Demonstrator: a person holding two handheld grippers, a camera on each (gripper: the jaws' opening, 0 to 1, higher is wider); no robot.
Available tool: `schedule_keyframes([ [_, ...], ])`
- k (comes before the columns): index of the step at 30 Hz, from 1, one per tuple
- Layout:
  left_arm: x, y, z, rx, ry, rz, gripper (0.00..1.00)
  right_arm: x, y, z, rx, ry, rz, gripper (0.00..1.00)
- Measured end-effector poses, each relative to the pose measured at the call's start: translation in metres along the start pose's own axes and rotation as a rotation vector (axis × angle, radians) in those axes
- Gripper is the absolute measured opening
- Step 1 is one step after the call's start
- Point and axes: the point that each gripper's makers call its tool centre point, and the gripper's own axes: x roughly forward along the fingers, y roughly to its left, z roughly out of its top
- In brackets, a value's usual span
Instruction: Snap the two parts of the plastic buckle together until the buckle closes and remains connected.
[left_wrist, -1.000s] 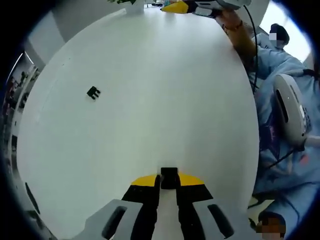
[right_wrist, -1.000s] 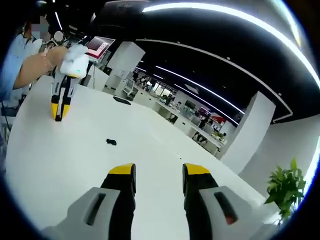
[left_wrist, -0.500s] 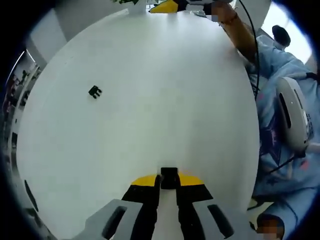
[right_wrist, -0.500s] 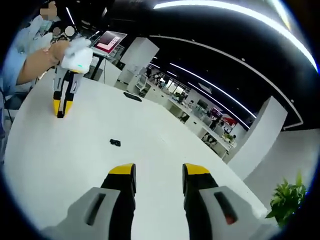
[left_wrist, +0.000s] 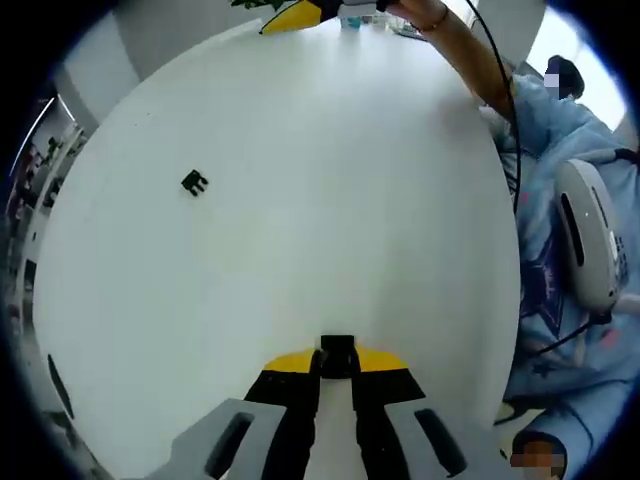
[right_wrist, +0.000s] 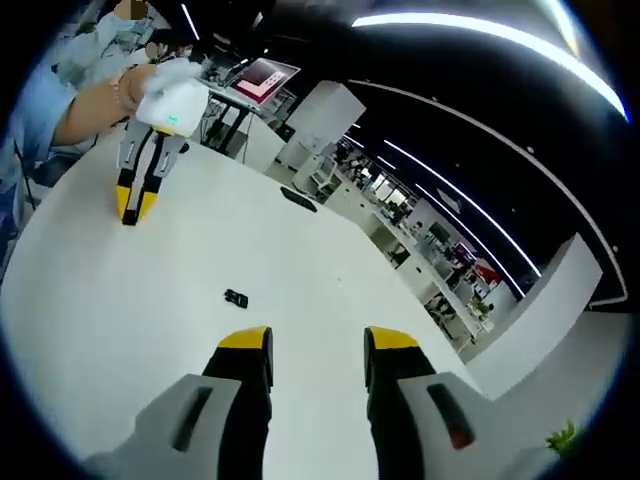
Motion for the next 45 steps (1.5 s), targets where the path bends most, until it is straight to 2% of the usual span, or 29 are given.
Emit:
schedule_keyframes([
  [6,0.0,-0.001,-0.001,-0.003,-0.009,0.0,0.11,0.026,0.013,0.002,-0.047,0.005,0.124,0.36],
  [18,0.001,-0.001,-0.001,-0.004,-0.028,-0.002,0.1,0.062,0.035,0.0,-0.145,0.048,0.292,0.34],
  [20,0.001,-0.001,-0.001,-0.006,-0.029,-0.003,0.1,0.066,0.04,-0.003,-0.182,0.071,0.326,0.35],
  [28,0.001,0.0,-0.001,-0.01,-0.038,-0.01,0.1,0.084,0.057,-0.001,-0.264,0.094,0.46,0.35],
  [36,0.001,0.0,-0.001,-0.01,-0.045,-0.003,0.1,0.099,0.071,-0.003,-0.349,0.136,0.559,0.34],
  [45,0.0,0.001,-0.001,-0.012,-0.055,-0.007,0.1,0.106,0.088,-0.012,-0.48,0.228,0.681,0.33],
])
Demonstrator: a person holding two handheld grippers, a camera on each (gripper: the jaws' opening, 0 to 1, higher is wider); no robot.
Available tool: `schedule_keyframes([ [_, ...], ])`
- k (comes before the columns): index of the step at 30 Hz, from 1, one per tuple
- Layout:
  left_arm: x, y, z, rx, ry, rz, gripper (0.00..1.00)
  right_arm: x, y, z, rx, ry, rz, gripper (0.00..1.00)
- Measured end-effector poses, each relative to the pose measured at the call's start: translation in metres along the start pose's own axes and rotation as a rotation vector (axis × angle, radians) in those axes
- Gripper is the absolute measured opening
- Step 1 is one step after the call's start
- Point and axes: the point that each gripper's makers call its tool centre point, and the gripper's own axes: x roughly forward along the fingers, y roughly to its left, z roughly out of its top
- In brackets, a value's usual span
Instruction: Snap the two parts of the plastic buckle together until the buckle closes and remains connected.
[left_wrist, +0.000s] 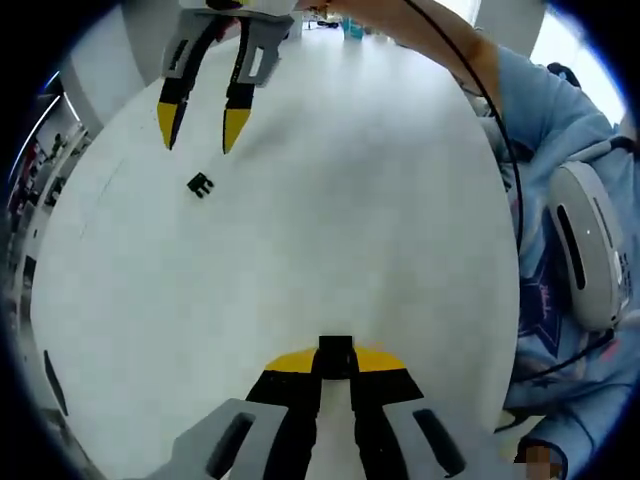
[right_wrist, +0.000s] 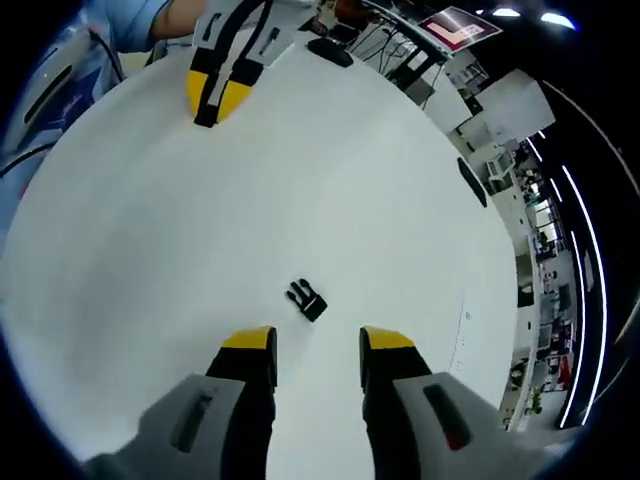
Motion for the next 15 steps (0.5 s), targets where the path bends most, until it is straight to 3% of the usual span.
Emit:
schedule_keyframes([
  [15,0.0,0.0,0.0,-0.006,-0.023,-0.003,0.1,0.019,0.001,0.004,-0.119,0.094,0.16,0.29],
])
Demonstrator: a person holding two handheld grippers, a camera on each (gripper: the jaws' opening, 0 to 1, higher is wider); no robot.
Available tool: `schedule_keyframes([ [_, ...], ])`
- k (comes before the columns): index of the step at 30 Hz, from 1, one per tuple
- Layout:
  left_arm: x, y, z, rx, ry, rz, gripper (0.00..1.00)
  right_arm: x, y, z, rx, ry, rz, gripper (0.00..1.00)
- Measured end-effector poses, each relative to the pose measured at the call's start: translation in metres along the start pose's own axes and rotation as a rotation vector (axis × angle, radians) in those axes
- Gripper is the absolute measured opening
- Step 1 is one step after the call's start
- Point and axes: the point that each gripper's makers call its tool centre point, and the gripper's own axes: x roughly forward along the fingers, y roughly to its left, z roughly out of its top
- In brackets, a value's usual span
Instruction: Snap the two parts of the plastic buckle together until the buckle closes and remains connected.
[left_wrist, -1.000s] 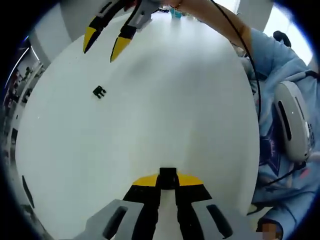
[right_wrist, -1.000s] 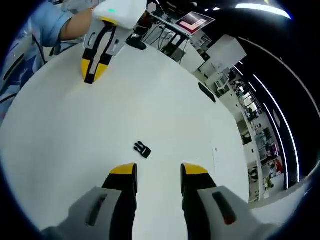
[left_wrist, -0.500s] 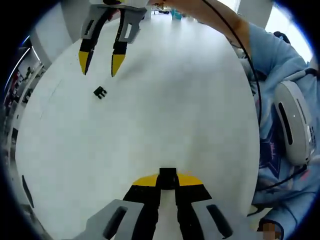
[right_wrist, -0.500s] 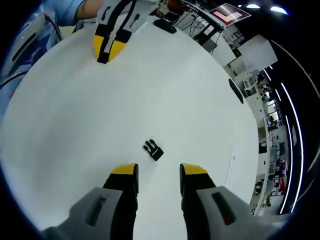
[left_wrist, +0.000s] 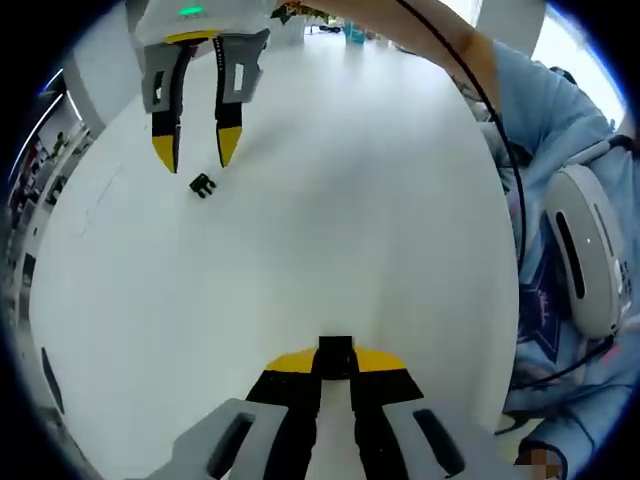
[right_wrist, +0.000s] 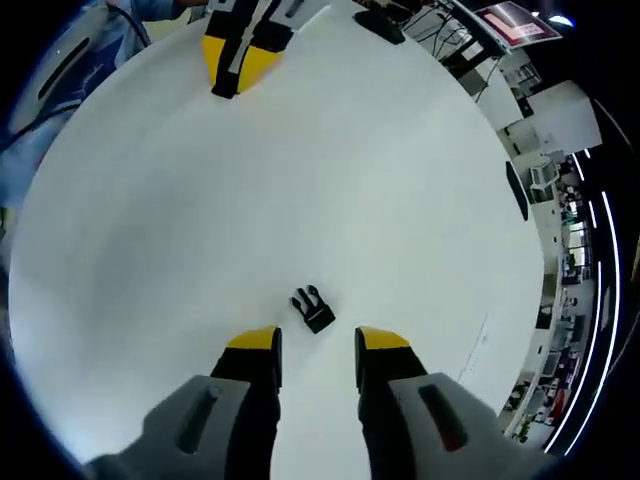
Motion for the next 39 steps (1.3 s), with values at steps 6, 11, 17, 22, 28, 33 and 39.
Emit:
schedule_keyframes([
  [6,0.0,-0.001,0.0,0.002,-0.003,-0.001,0.1,0.006,0.002,0.001,-0.043,0.028,0.071,0.27],
  [11,0.001,-0.003,0.0,0.004,-0.008,-0.004,0.1,0.008,0.005,0.003,-0.075,0.043,0.127,0.25],
  [17,0.001,-0.004,0.0,0.008,-0.01,-0.01,0.1,0.009,0.008,0.004,-0.09,0.059,0.194,0.25],
  [22,0.001,-0.006,0.0,0.009,-0.016,-0.009,0.1,0.011,0.013,0.006,-0.092,0.073,0.256,0.24],
  [28,0.001,-0.006,0.0,0.01,-0.02,-0.012,0.1,0.011,0.021,0.006,-0.084,0.075,0.315,0.22],
  [33,0.002,-0.007,0.0,0.017,-0.02,-0.016,0.1,0.012,0.02,0.007,-0.077,0.07,0.34,0.24],
  [39,0.002,-0.005,0.0,0.018,-0.022,-0.019,0.1,0.014,0.021,0.013,-0.083,0.053,0.35,0.19],
])
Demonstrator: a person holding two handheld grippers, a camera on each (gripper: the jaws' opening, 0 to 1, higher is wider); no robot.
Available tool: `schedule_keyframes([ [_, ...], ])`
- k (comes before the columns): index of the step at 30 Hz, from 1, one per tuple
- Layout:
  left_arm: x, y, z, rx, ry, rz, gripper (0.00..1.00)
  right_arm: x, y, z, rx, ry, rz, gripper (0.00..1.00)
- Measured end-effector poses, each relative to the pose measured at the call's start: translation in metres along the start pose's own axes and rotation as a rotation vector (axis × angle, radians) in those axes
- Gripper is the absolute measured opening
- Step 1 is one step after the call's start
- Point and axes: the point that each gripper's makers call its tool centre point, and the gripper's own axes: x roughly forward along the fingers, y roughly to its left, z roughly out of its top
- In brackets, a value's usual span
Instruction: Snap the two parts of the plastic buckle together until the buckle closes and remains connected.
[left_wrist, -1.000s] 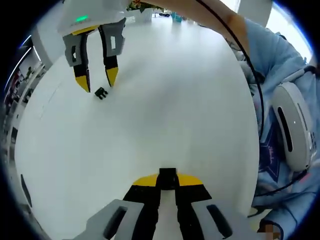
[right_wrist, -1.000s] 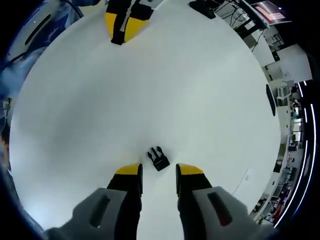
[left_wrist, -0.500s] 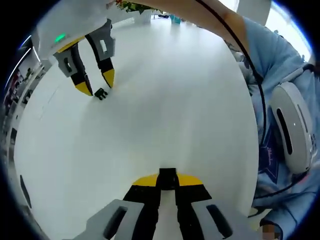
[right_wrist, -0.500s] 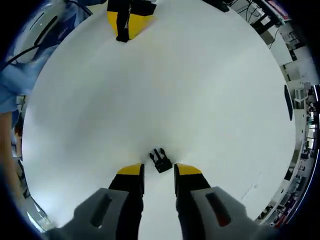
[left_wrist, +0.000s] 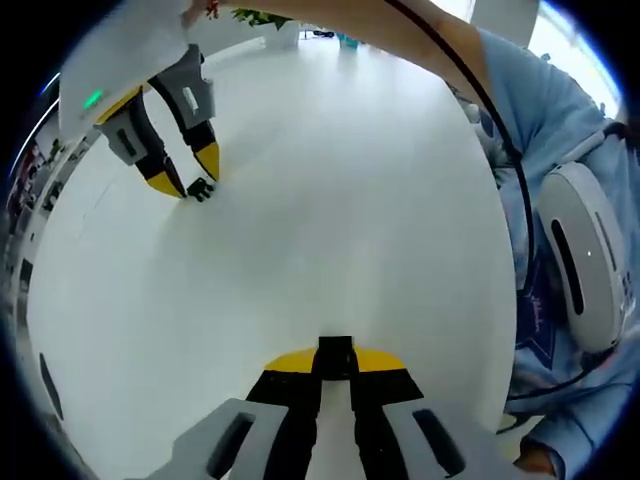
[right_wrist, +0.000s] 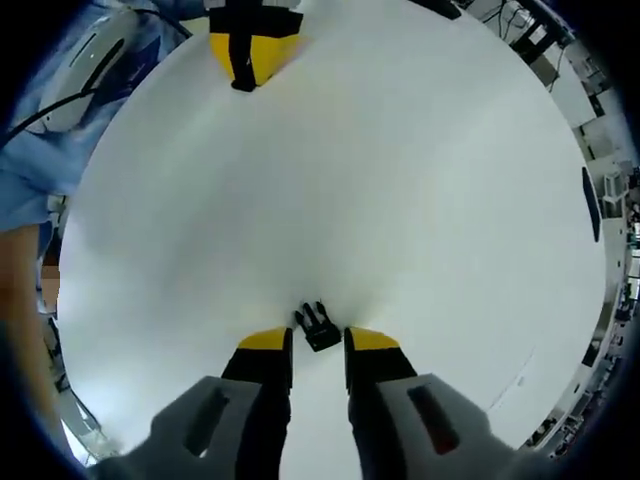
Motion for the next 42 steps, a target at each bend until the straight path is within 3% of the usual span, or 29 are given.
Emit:
schedule_keyframes([
  [19,-0.001,0.003,0.0,0.0,-0.01,0.001,0.1,-0.003,-0.009,-0.004,0.051,0.011,0.004,0.11],
  [42,0.0,0.002,0.001,-0.007,-0.004,-0.002,0.1,-0.001,-0.004,-0.008,0.325,0.001,-0.023,0.1],
])
